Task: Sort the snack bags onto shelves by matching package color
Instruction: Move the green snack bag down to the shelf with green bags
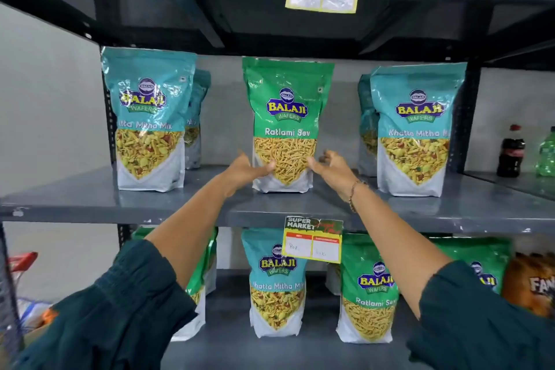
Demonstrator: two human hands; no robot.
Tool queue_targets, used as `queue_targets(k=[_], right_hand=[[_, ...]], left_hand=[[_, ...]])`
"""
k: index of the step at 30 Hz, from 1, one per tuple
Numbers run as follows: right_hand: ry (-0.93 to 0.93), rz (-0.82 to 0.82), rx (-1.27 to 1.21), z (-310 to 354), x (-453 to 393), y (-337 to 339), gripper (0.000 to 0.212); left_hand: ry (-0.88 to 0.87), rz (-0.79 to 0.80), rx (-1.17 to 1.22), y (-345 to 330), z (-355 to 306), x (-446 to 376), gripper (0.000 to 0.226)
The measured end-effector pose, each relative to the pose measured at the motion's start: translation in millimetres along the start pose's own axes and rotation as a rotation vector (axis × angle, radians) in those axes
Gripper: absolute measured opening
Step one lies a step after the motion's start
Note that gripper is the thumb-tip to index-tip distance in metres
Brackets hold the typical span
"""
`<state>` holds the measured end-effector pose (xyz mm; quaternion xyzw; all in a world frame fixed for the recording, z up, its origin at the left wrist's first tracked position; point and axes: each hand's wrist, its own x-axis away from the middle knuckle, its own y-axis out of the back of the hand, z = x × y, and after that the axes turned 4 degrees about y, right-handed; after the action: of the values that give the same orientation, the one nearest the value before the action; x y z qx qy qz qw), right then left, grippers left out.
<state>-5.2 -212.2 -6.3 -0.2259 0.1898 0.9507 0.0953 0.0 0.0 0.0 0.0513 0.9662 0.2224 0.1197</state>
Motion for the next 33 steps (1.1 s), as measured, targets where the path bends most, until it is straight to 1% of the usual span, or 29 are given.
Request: queue_targets(k=[1,2,3,4,6,9,13,15,18,19,21,23,25,27,29,31,33], right_hand=[[0.017,0.016,-0.066,-0.3,-2.4,-2.1,0.068],[0.033,0.043,-0.078,1.7,-1.9,-3.3,0.057],[0.066,0.057,-0.092,0.0,-2.9,-4.7,0.045],[0.097,0.046,-0.064,-0.2,-0.9,-7.2,0.035],[0.124,-0.014,-0.076,-2.1,1.8,-7.4,0.029],[0.115,-0.055,-0.113,0.9,12.0,-2.8,0.033],[0.119,-0.067,-0.137,16.1,44.9,4.4,0.042],[0.122,-0.064,-0.131,30.1,68.7,8.3,0.043],[0.154,-0.070,-0.131,54.1,105.8,9.5,0.038],[0.165,-0.081,-0.129,63.1,118.5,9.4,0.035],[0.200,-0.101,-0.126,78.2,142.8,7.9,0.035],[0.217,-0.104,-0.116,87.4,169.3,4.0,0.036],[0.209,-0.094,-0.132,86.9,195.7,-2.5,0.035],[0.184,-0.094,-0.140,77.5,220.3,-11.8,0.033],[0.146,-0.090,-0.128,62.4,243.4,-21.9,0.033],[0.104,-0.075,-0.134,43.5,262.3,-33.1,0.033],[0.050,-0.061,-0.142,24.6,278.8,-45.1,0.031]], left_hand=[[-0.035,0.014,0.032,-1.8,-2.1,1.2,0.074],[-0.067,0.021,0.024,-2.8,-1.0,-1.2,0.051],[-0.086,-0.010,0.013,-4.6,-0.7,1.3,0.037],[-0.108,-0.043,0.002,-6.4,0.1,2.4,0.032],[-0.117,-0.115,-0.046,-7.6,-1.2,8.5,0.031],[-0.118,-0.112,-0.040,-3.2,-0.1,21.7,0.025],[-0.154,-0.121,-0.018,4.4,3.0,51.9,0.048],[-0.180,-0.132,-0.035,9.1,5.5,73.3,0.053],[-0.234,-0.160,-0.044,16.0,4.5,113.2,0.067],[-0.240,-0.168,-0.045,18.8,4.4,125.9,0.068],[-0.253,-0.175,-0.044,23.6,4.9,152.5,0.053],[-0.271,-0.189,-0.060,26.8,11.8,177.6,0.051],[-0.275,-0.203,-0.081,28.3,23.0,203.2,0.044],[-0.240,-0.187,-0.109,27.4,39.3,223.9,0.043],[-0.200,-0.135,-0.113,23.9,57.3,242.2,0.044],[-0.156,-0.092,-0.110,19.9,76.0,256.8,0.041],[-0.113,-0.076,-0.115,16.7,95.3,266.4,0.044]])
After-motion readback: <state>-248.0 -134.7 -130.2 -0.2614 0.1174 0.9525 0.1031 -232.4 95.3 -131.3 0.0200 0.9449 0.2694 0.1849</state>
